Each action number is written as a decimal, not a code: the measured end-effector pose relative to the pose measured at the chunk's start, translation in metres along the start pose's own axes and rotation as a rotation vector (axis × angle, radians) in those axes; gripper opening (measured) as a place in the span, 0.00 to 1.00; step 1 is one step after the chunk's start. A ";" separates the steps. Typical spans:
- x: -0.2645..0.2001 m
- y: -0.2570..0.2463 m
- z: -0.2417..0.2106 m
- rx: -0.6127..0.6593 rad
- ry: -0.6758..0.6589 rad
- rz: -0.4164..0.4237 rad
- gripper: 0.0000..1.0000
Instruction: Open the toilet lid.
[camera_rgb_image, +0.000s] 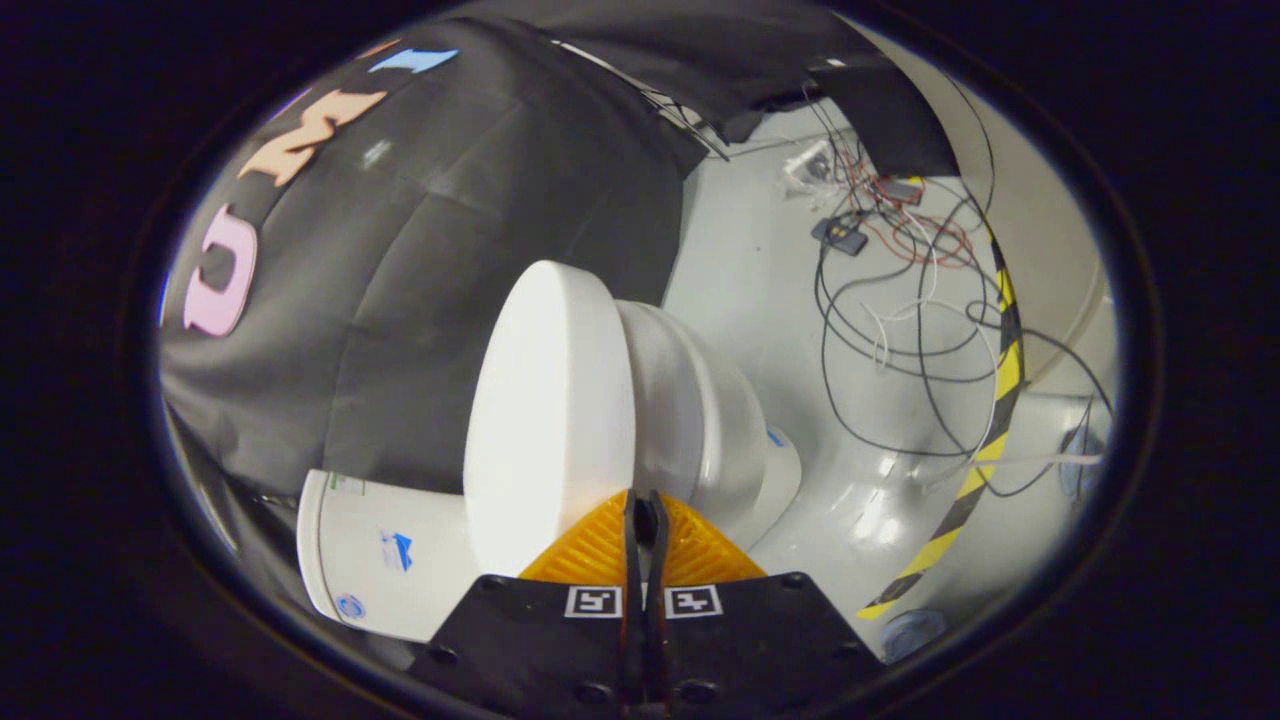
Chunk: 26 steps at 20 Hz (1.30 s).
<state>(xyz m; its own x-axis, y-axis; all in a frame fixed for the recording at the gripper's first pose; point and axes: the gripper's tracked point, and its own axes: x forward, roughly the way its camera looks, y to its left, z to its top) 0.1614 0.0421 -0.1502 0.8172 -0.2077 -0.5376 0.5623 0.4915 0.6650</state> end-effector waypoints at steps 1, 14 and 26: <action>-0.005 0.010 0.004 -0.014 -0.018 0.016 0.02; -0.042 0.064 0.014 -0.136 -0.131 0.047 0.01; -0.073 0.121 0.018 -0.273 -0.228 0.145 0.01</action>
<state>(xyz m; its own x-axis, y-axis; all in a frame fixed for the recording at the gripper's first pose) 0.1718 0.1016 -0.0212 0.9100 -0.2875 -0.2987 0.4101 0.7302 0.5464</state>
